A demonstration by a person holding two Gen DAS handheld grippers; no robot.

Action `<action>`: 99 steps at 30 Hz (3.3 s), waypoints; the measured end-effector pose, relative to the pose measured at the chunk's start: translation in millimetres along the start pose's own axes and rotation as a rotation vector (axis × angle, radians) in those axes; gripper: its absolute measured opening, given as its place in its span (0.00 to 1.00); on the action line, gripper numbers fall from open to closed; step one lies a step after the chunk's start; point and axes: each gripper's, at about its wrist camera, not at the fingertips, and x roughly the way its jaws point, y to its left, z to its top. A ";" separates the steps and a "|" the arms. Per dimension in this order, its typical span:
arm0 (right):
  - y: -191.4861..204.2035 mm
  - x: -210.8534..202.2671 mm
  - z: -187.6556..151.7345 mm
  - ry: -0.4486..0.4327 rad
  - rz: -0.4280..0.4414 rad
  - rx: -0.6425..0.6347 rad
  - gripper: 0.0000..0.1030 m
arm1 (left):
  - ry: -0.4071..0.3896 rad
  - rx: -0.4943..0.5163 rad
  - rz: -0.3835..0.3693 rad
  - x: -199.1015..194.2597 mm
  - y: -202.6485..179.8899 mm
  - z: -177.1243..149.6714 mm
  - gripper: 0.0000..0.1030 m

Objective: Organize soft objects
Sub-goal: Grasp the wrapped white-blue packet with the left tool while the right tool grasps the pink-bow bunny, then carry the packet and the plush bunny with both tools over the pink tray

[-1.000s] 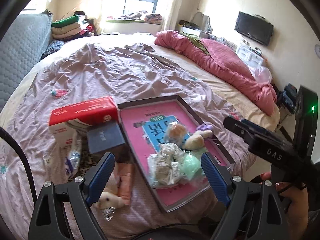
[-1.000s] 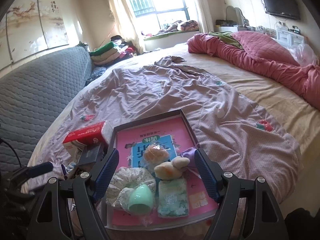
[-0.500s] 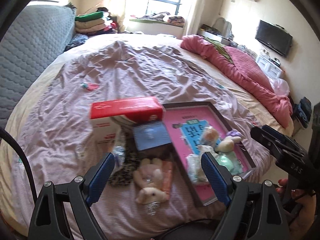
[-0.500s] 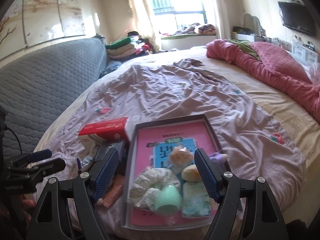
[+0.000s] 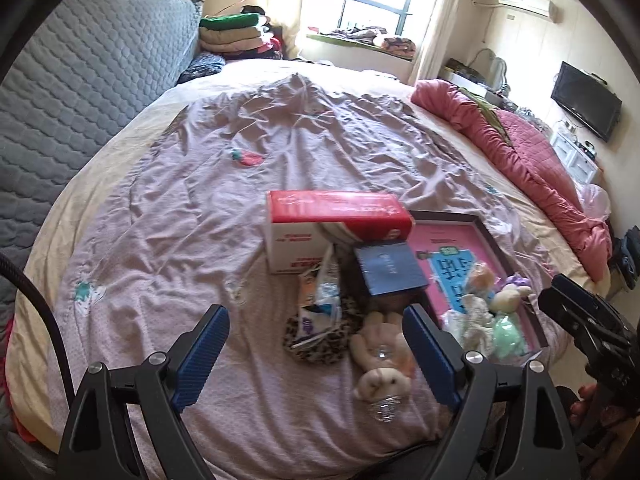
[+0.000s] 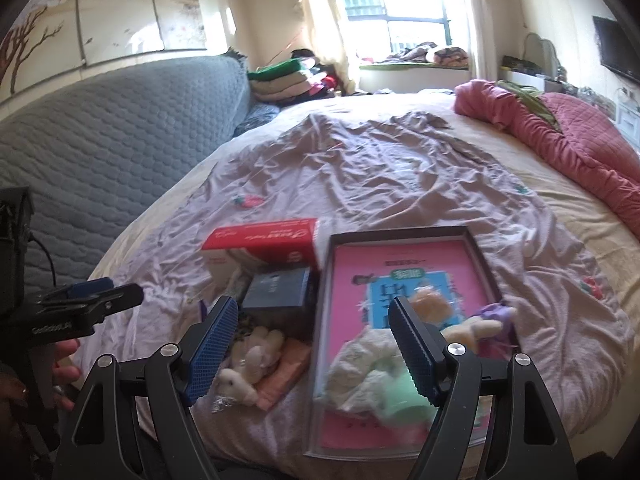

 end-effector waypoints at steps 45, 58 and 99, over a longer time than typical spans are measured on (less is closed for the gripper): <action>78.0 151.2 -69.8 0.376 -0.006 -0.143 0.67 | 0.243 -0.106 -0.094 145.4 29.5 -0.1 0.84; 80.0 157.5 -70.9 0.378 0.016 -0.204 0.43 | 0.280 -0.120 -0.157 164.2 29.7 1.5 0.62; 40.7 89.8 -38.3 0.203 0.135 -0.035 0.34 | 0.071 -0.009 -0.147 44.8 -2.0 7.3 0.41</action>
